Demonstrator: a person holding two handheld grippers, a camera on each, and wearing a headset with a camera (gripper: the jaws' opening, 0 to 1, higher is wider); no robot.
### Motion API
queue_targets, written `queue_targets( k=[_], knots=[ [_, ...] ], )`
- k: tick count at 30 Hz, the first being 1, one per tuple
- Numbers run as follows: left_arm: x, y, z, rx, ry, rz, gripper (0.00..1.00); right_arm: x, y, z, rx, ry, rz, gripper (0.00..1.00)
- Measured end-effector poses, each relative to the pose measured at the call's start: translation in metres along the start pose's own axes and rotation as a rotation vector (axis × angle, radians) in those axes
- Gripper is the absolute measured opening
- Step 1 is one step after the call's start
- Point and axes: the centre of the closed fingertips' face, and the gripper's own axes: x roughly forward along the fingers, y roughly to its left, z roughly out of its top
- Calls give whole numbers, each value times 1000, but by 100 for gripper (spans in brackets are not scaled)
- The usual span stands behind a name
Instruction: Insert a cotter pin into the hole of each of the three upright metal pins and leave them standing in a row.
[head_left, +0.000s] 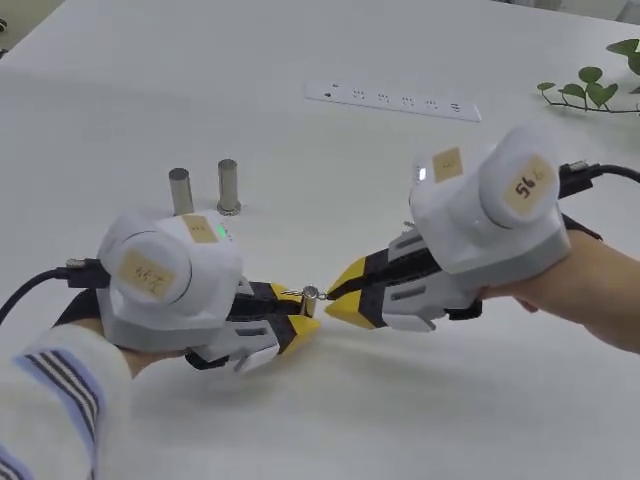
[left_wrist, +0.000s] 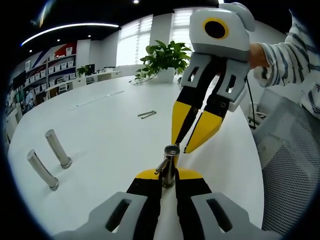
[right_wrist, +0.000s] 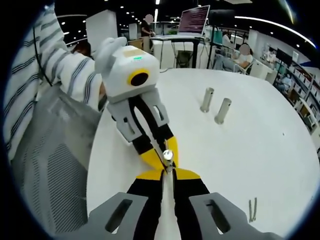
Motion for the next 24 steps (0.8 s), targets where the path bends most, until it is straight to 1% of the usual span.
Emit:
queue_targets(
  k=[2,5,6,9,10,11,13,14,20,22,24],
  knots=[
    [0,0,0,2,-3,1,8,1,1,-1,15,-10,0,10],
    [-1,3,0,1,-6,15,12,2,-1,-3,29,-24,-15,14],
    [-2,4,-1,3,2,17,14,2,-2,-4,35,-29,-23,14],
    [-4,6,-4,9,8,22,22,3,-2,-5,52,-46,-19,15],
    [-6,7,-3,4,-8,22,25,4,-1,-5,56,-50,-18,15],
    [-7,6,-2,-20,-21,11,30,5,-1,-5,61,-55,-17,15],
    [-10,10,-3,-17,-33,25,39,6,-1,-5,73,-70,-18,16],
    [-12,11,-4,-4,-31,28,47,7,-1,-4,84,-80,-15,16],
    [-19,15,-9,-7,-17,36,83,13,2,-4,81,-89,-7,17],
    [-22,14,-10,-27,-19,32,89,16,2,-4,83,-95,-6,18],
    [-24,13,-10,-26,-21,30,95,18,3,-4,85,-98,-5,18]
  ],
)
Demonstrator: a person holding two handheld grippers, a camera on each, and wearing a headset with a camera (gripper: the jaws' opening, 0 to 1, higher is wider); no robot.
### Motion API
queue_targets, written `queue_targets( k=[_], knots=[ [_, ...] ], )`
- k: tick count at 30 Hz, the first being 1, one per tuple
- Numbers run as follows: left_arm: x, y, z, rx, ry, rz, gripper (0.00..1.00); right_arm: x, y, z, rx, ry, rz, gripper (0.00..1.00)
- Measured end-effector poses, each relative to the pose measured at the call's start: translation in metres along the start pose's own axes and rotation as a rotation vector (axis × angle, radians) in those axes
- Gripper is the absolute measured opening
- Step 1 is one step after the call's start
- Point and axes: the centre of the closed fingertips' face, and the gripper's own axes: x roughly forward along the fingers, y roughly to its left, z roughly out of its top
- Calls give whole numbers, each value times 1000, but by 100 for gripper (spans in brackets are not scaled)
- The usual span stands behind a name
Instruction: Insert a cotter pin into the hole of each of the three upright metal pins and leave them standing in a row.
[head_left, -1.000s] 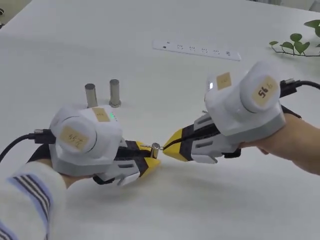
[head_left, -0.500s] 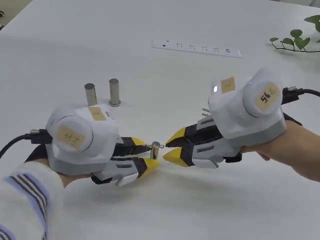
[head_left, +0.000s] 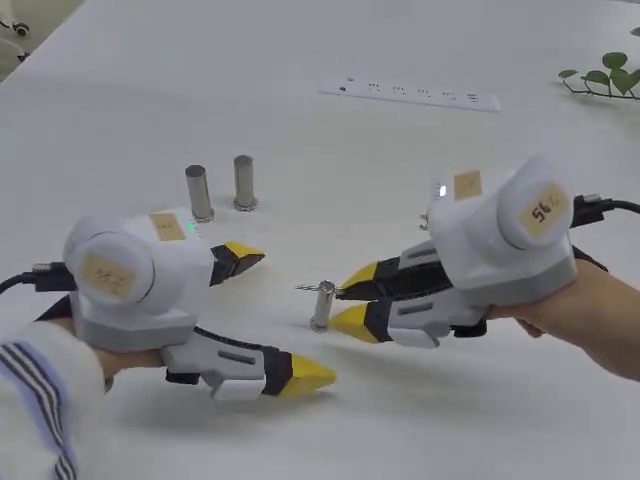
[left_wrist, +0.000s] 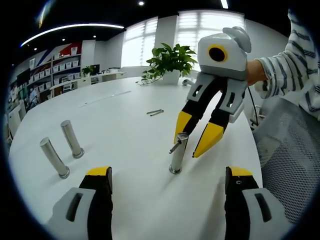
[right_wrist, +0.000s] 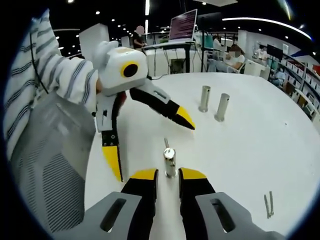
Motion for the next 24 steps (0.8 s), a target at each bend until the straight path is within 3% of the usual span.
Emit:
queue_targets(
  k=[3,15,24],
  knots=[
    [-2,-2,-2,9,11,-8,99,3,1,0,6,-10,0,18],
    [-13,-1,-3,-15,15,6,99,13,-4,2,9,-36,-8,17],
    [-18,3,-9,-40,22,20,99,16,-1,3,8,-60,19,12]
  ],
)
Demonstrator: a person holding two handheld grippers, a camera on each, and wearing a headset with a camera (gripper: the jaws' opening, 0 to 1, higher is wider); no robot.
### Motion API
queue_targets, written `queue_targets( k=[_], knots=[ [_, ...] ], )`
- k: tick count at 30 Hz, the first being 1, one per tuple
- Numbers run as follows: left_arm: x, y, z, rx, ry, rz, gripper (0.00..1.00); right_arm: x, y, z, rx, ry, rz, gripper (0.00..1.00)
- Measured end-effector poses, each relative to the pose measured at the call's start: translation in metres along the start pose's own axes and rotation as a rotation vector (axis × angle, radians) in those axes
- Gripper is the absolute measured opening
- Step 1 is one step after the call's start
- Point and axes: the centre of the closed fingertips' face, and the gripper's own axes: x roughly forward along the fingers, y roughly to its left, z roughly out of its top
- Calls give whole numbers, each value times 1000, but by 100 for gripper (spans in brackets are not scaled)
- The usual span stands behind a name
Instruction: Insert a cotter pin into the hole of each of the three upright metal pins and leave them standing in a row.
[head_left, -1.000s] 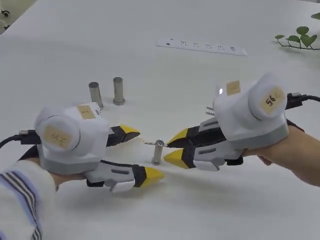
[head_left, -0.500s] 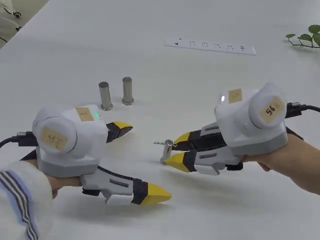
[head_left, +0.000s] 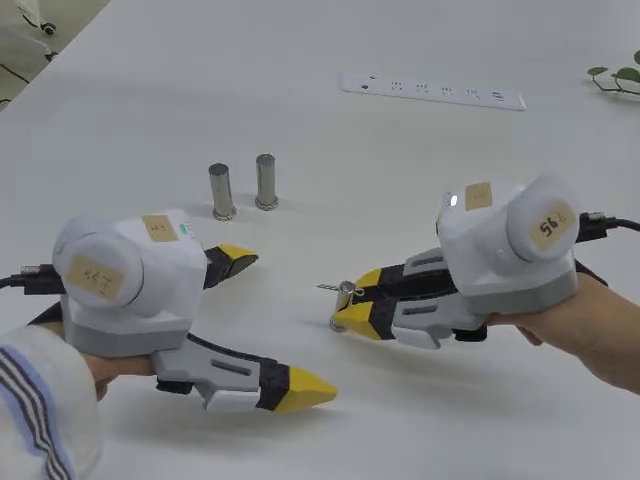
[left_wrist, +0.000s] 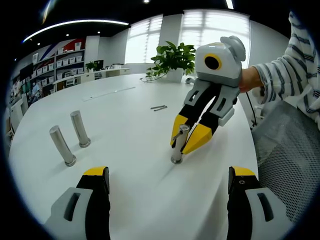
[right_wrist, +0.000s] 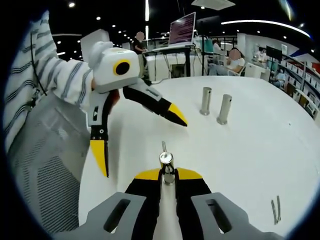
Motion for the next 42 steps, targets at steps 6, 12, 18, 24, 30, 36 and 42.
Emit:
queue_targets(
  k=[6,12,18,24,30,36,42],
  knots=[
    [-3,1,-4,-2,9,1,99,1,-1,2,-65,1,15,10],
    [-8,5,-6,-10,12,10,99,5,-7,7,-92,1,26,9],
    [-13,11,-7,-22,13,20,99,10,-19,20,-108,-20,19,9],
    [-17,13,-7,-19,12,23,97,16,-30,27,-123,-18,16,9],
    [-21,10,-5,-10,19,19,98,20,-37,27,-130,-9,5,9],
    [-23,10,-4,-33,21,15,99,21,-39,25,-91,-20,8,10],
    [-21,9,-11,-38,56,9,99,21,-40,24,-79,-20,12,10]
  ],
)
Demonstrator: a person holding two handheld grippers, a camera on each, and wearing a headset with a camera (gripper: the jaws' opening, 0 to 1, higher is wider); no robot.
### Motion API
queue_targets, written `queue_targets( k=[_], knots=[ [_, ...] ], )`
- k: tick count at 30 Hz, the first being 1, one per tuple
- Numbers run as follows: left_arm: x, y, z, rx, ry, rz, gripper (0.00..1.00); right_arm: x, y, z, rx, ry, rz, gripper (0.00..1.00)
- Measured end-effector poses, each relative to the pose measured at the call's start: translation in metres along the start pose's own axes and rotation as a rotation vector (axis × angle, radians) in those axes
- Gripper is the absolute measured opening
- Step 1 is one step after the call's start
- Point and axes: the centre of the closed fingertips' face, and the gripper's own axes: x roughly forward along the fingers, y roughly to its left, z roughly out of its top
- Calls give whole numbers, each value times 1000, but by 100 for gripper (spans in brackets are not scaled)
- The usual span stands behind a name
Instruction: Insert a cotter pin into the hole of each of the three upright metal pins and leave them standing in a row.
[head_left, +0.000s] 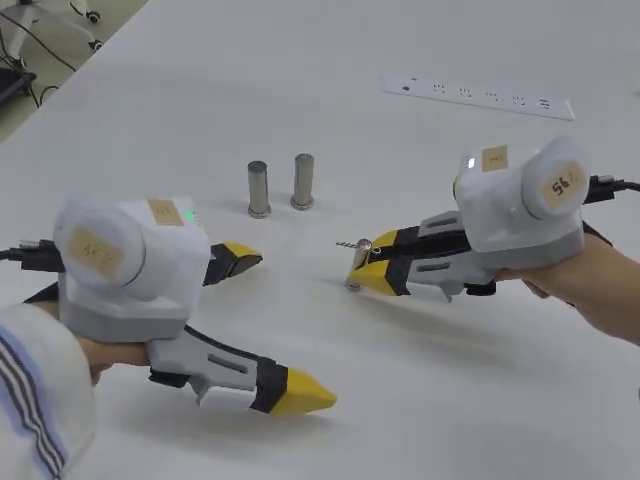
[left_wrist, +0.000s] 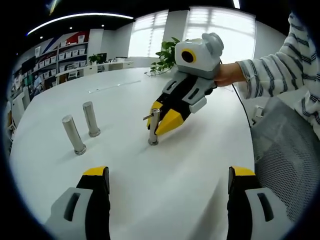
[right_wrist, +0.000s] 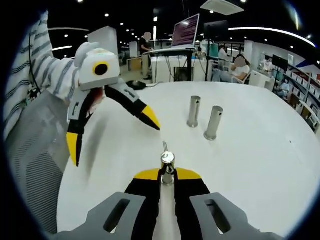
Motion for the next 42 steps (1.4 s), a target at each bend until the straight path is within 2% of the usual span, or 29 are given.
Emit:
queue_targets(
  k=[2,13,18,25,32,36,42],
  knots=[
    [0,-2,-2,-25,7,-11,99,0,-1,0,7,-3,-4,10],
    [-1,0,-10,-30,36,10,99,-2,1,-1,25,-19,-13,11],
    [-1,-1,-10,-29,39,10,99,-5,3,-1,26,-25,-14,11],
    [-2,-6,-9,-32,45,-10,99,-12,4,-3,71,-41,-27,16],
    [-5,-6,-7,-30,43,-7,99,-28,5,-2,108,-65,-62,22],
    [-7,-3,-9,-31,55,1,99,-44,8,5,118,-91,-96,27],
    [-12,3,-13,-42,65,17,97,-66,14,8,157,-125,-138,36]
  ],
)
